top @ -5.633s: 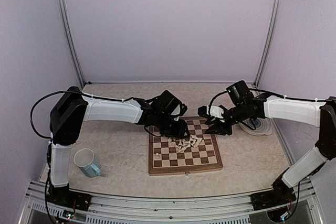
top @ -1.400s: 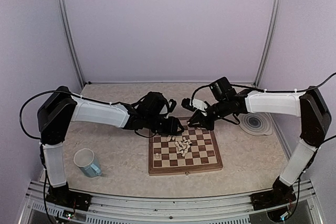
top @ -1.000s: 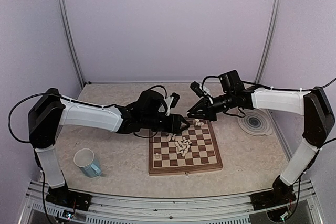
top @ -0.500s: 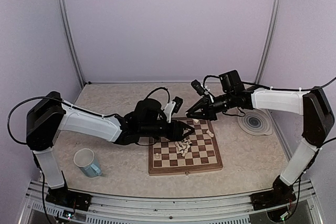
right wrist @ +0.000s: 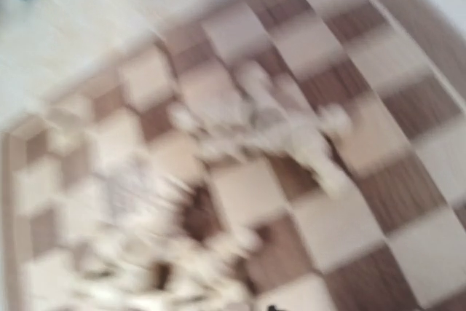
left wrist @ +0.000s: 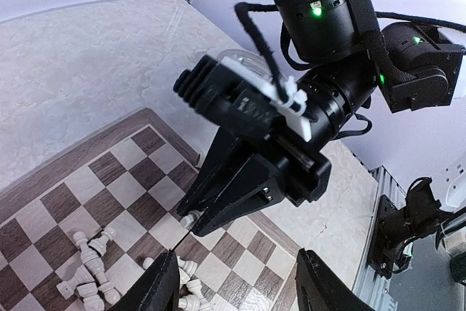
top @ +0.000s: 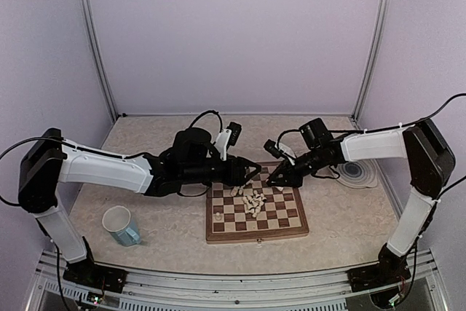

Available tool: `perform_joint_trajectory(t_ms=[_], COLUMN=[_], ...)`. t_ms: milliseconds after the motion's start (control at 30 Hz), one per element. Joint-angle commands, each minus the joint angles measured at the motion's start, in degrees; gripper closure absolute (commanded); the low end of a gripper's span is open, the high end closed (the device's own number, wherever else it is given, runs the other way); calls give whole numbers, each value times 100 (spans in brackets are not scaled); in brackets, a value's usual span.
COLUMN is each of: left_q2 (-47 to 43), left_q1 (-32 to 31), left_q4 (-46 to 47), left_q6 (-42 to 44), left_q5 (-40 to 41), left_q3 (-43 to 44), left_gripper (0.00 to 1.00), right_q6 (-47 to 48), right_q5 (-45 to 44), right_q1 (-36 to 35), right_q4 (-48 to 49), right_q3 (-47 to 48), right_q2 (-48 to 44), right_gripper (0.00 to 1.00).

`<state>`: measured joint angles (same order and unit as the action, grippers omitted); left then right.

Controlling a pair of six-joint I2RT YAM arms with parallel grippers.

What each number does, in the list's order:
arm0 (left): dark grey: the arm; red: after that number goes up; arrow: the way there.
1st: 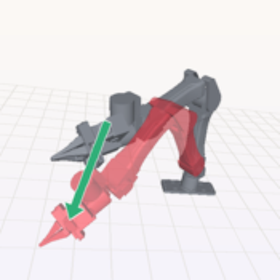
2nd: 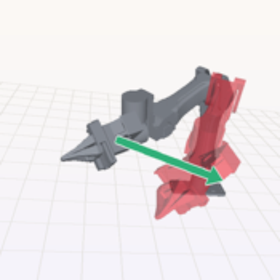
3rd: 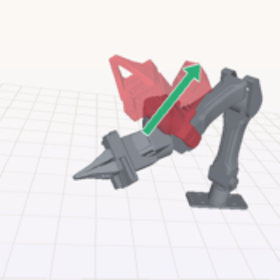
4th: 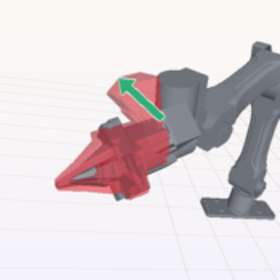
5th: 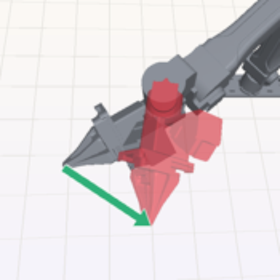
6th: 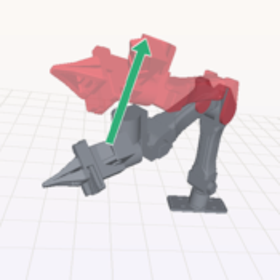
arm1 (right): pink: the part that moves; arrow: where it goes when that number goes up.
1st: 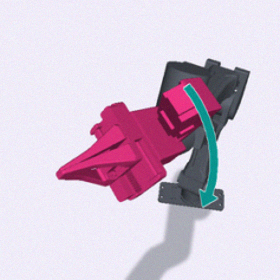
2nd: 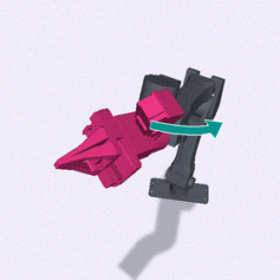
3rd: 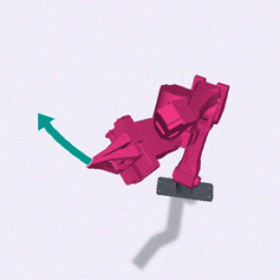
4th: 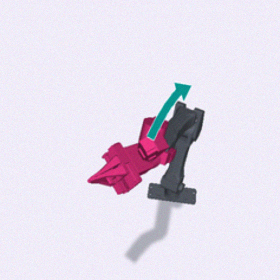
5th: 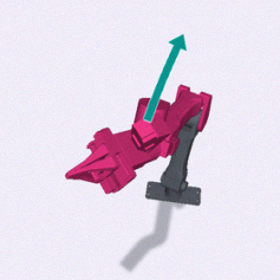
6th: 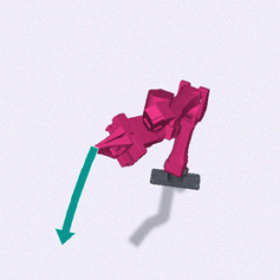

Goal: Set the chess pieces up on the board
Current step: Place the king on the chessboard.

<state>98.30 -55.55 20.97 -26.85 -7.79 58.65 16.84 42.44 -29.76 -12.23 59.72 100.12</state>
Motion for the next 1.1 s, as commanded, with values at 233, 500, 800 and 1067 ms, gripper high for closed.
perform_joint_trajectory(t_ms=[233, 500, 800, 1067], left_q2=[-72, -60, -14, 15], left_q1=[62, 87, 161, 158], left_q4=[-129, -128, -85, -98], left_q6=[-101, -77, -101, -127], left_q5=[123, 60, -48, -67], left_q3=[-154, -160, -163, -166], left_gripper=[45, 45, 45, 45], right_q6=[265, 321, 477, 461], right_q5=[-1426, -1702, -2309, -2690], right_q1=[54, 3, -156, -266], right_q4=[-621, -967, -1142, -1237], right_q3=[344, 285, -137, -238], right_q2=[714, 448, 235, 103], right_gripper=[78, 64, 60, 59])
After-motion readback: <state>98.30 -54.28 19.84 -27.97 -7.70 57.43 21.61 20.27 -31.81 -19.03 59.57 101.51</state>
